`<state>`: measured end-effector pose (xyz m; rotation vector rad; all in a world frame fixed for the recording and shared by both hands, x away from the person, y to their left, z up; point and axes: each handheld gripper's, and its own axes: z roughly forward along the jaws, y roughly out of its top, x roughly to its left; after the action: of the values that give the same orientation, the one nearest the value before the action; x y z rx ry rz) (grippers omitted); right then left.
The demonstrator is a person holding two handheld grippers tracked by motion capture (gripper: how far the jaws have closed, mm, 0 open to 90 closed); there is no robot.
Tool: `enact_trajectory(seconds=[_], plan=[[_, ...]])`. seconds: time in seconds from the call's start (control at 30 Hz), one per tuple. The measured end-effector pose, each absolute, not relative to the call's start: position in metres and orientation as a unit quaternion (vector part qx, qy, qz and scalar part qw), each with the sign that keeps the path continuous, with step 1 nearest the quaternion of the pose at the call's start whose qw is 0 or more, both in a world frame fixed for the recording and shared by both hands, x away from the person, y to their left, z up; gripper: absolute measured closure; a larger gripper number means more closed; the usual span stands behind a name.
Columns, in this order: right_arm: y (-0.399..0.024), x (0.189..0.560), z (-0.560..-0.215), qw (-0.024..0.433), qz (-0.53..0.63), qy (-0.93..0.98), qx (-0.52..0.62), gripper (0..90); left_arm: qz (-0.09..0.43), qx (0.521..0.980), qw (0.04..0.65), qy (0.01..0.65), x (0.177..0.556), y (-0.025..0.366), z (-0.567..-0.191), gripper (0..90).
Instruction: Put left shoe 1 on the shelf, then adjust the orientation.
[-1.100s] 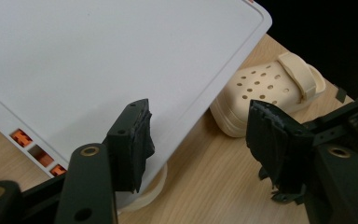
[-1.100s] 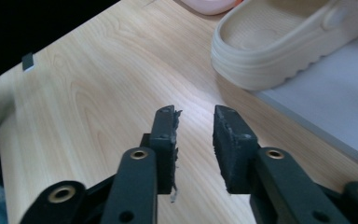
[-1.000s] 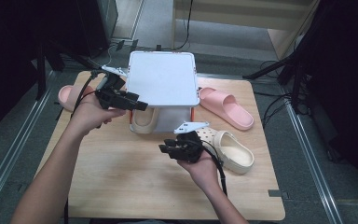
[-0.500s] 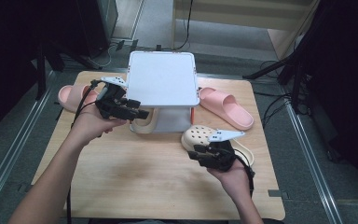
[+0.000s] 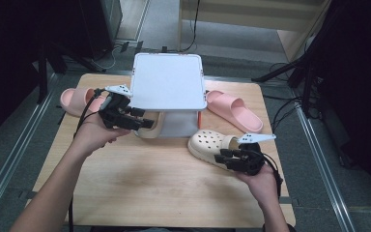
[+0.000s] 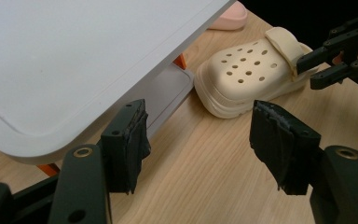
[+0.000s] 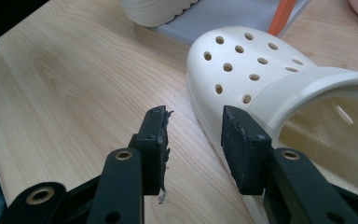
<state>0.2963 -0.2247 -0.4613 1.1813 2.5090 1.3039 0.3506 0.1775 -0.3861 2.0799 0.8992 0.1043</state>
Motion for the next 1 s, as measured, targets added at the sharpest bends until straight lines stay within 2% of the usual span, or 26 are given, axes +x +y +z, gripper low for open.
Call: enact_trajectory(seconds=[0.5, 0.67, 0.83, 1.0], plan=[[-0.239, 0.295, -0.457, 0.043, 0.434, 0.815, 0.381, 61.8, 0.046, 0.826, 0.427, 0.365, 0.35, 0.185, -0.387, 36.9], [-0.255, 0.295, -0.458, 0.06, 0.419, 0.808, 0.409, 59.2, 0.048, 0.825, 0.425, 0.369, 0.349, 0.186, -0.388, 36.9], [-0.246, 0.306, -0.471, 0.038, 0.401, 0.821, 0.406, 58.0, 0.05, 0.826, 0.423, 0.369, 0.348, 0.184, -0.39, 37.0], [-0.234, 0.319, -0.481, 0.027, 0.387, 0.834, 0.394, 64.6, 0.053, 0.825, 0.425, 0.37, 0.345, 0.186, -0.391, 41.1]])
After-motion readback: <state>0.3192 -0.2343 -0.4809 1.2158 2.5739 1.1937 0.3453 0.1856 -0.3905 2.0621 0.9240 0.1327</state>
